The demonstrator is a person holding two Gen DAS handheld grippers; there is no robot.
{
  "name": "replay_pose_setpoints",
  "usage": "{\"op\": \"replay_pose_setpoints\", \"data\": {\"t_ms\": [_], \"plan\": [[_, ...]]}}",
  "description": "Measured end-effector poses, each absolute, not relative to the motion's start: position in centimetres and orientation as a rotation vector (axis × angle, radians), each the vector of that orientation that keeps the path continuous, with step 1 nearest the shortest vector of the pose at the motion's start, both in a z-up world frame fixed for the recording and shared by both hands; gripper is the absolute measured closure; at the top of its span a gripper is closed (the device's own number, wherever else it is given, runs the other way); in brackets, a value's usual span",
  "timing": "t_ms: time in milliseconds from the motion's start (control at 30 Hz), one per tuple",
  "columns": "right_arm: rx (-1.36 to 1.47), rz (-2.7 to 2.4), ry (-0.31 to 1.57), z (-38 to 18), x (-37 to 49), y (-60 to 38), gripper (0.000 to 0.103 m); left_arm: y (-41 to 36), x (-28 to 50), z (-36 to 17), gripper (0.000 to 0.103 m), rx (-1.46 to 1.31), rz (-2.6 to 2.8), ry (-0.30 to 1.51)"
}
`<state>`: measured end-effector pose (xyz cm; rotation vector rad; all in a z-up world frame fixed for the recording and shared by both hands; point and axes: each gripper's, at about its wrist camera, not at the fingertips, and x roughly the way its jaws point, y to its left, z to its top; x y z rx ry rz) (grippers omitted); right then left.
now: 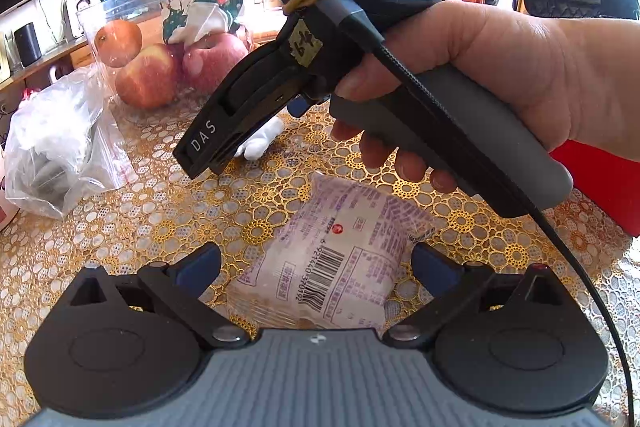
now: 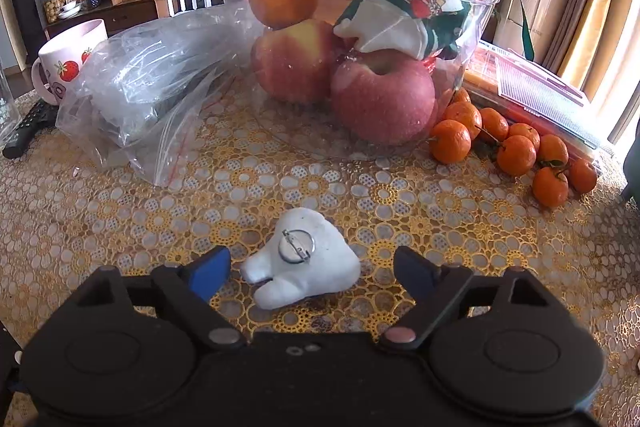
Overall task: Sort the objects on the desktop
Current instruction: 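Grasp white printed snack bag with left gripper while right gripper grasps white tooth figurine, then carry snack bag with left gripper while right gripper carries tooth figurine over red box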
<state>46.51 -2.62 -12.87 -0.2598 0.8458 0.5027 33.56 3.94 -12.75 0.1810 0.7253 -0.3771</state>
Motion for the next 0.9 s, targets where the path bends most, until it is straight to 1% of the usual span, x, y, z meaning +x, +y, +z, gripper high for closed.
{"op": "replay_pose_setpoints", "data": {"t_ms": [67,133,167,200,300,400,433,500,600,700,900], "plan": [[-0.257,0.503,0.848,-12.9,46.6,-2.7,0.020,4.0,33.6,-12.8,0.003,0.176,-0.378,0.722],[-0.247,0.503,0.849,-13.0,46.7,-2.8,0.022,4.1,33.6,-12.9,0.008,0.169,-0.384,0.724],[-0.238,0.505,0.853,-13.0,46.8,-2.9,0.024,4.0,33.6,-12.9,0.010,0.170,-0.382,0.724],[-0.230,0.507,0.854,-13.0,46.8,-3.0,0.024,4.0,33.6,-13.0,0.015,0.172,-0.382,0.725],[-0.227,0.504,0.850,-12.9,46.7,-3.0,0.027,3.9,33.6,-13.0,0.023,0.173,-0.384,0.725],[-0.226,0.507,0.849,-12.7,46.6,-3.0,0.035,3.9,33.6,-12.9,0.029,0.164,-0.384,0.726],[-0.226,0.511,0.850,-12.6,46.5,-3.0,0.042,3.9,33.6,-12.9,0.031,0.161,-0.385,0.726],[-0.230,0.512,0.853,-12.5,46.3,-3.1,0.043,3.8,33.5,-12.8,0.037,0.161,-0.381,0.723],[-0.248,0.508,0.844,-12.3,45.8,-3.2,0.047,3.6,33.3,-12.5,0.043,0.163,-0.369,0.722],[-0.252,0.508,0.835,-11.7,45.4,-3.4,0.048,3.3,33.1,-12.2,0.046,0.164,-0.358,0.729],[-0.243,0.511,0.814,-9.9,43.9,-4.5,0.049,3.1,31.9,-11.2,0.048,0.145,-0.328,0.748]]}}
